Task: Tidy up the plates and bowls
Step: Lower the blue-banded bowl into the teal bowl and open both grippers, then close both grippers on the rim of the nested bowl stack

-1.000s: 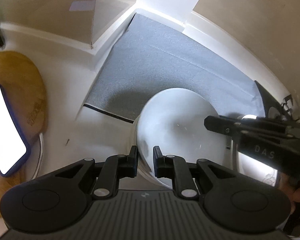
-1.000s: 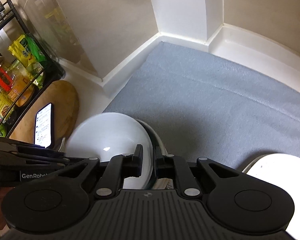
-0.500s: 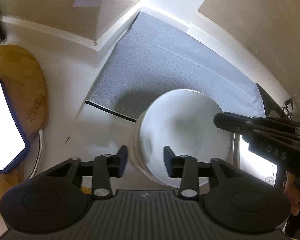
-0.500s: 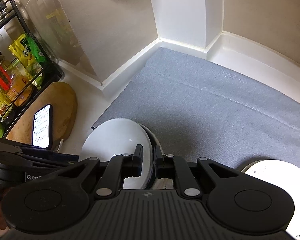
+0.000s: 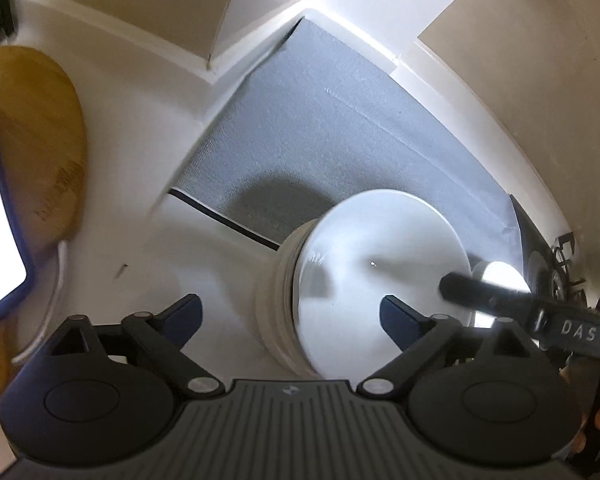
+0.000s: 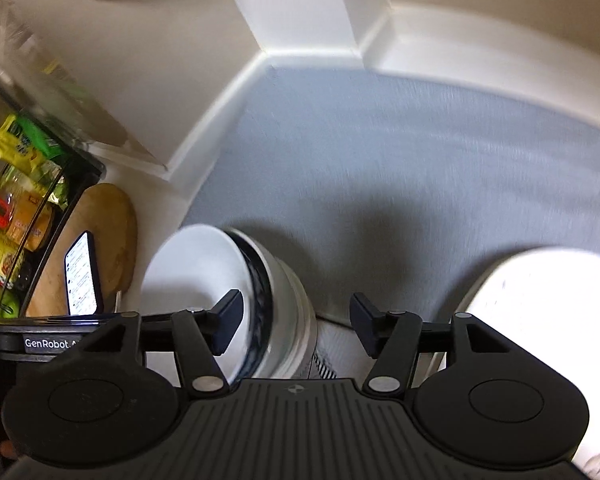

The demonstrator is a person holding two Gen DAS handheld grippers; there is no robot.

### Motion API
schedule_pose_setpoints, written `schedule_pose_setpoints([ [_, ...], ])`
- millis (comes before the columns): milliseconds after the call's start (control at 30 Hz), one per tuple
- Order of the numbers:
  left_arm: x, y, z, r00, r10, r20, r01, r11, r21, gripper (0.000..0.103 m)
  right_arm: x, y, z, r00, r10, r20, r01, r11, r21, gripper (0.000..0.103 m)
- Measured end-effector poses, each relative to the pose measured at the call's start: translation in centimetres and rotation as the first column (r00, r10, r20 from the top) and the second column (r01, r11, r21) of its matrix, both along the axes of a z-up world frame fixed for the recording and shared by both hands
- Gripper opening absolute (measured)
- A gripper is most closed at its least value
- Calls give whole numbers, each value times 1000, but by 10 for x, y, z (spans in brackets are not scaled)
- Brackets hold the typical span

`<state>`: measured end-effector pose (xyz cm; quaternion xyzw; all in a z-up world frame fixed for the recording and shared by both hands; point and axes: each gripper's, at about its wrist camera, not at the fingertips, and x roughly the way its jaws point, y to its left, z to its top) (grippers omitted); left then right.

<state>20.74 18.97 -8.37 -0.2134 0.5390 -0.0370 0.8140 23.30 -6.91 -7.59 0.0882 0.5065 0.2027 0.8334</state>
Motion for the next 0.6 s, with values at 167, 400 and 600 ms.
schedule_pose_setpoints([
  [167,6,0,-18,1000,19,-12,-19,999,-42,103,3,-3,-15,997,-23,-72,25,999,29,69],
  [400,13,4,-31,1000,7,-31,-8,999,-35,103,10,3,-24,995,-21,-97,24,999,26,70],
  [600,18,5,-36,999,5,-39,-6,999,-39,103,17,3,-34,990,-25,-136,29,999,30,71],
])
